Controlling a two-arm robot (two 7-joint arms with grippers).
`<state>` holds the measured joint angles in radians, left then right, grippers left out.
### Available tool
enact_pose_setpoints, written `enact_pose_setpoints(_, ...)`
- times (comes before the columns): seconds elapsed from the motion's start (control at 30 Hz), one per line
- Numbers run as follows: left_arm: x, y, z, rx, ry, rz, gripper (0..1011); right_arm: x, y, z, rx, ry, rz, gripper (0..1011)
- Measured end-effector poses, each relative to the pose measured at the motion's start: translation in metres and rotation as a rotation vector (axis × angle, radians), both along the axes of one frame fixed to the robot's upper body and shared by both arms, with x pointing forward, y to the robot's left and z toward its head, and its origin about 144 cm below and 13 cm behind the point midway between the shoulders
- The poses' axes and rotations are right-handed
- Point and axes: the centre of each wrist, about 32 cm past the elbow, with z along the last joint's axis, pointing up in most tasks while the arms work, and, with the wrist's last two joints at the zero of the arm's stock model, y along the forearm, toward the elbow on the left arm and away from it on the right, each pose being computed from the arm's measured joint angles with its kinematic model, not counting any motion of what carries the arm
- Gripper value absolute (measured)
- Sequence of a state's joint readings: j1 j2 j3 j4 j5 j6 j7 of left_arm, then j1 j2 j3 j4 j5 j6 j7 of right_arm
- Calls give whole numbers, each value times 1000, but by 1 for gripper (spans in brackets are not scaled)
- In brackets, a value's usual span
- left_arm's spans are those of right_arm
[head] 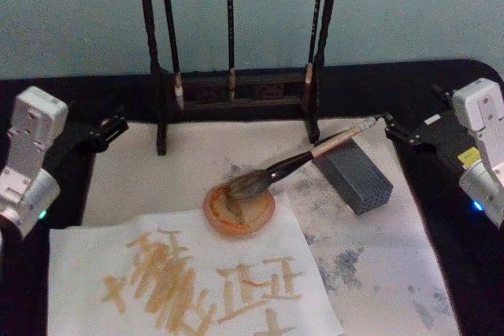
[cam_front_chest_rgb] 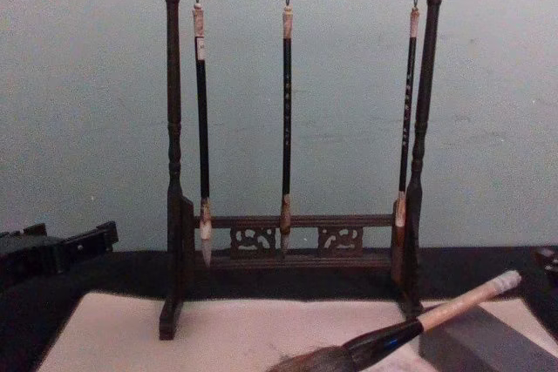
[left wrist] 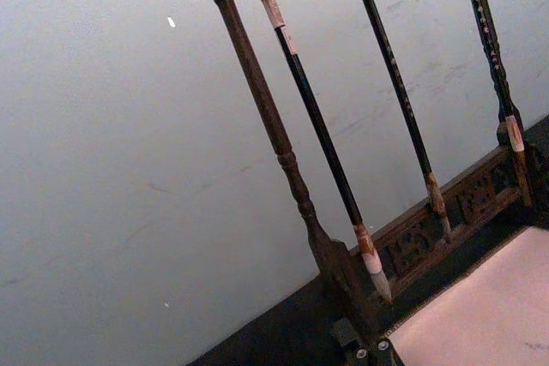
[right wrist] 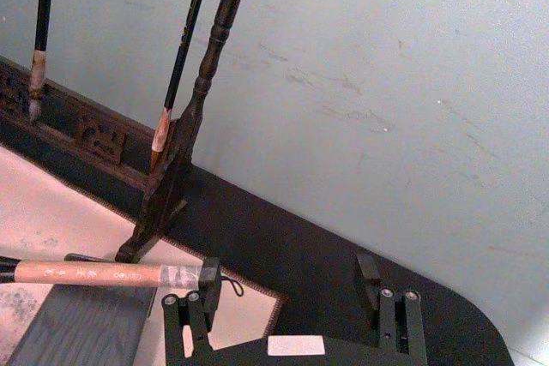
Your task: Pick up the brush from the inkstone, write on the paper, then place the brush back to its original position.
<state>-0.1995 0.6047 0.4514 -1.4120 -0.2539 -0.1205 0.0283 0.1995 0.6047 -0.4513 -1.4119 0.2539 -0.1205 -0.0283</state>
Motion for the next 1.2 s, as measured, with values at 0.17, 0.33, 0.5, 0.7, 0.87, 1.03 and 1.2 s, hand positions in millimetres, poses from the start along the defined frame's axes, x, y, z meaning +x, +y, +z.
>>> enact_pose_setpoints(0.17,0,0,0,0,0,0,1002,0,0,0,0,0,0,1001)
enact_pose_setpoints(0.33,0,0,0,0,0,0,1002,0,0,0,0,0,0,1001)
enact_pose_setpoints(0.5,0,0,0,0,0,0,1002,0,0,0,0,0,0,1001)
enact_pose_setpoints(0.7,0,0,0,0,0,0,1002,0,0,0,0,0,0,1001)
enact_pose_setpoints(0.87,0,0,0,0,0,0,1002,0,0,0,0,0,0,1001)
enact_pose_setpoints(1.03,0,0,0,0,0,0,1002,0,0,0,0,0,0,1001)
enact_pose_setpoints(1.2,0,0,0,0,0,0,1002,0,0,0,0,0,0,1001)
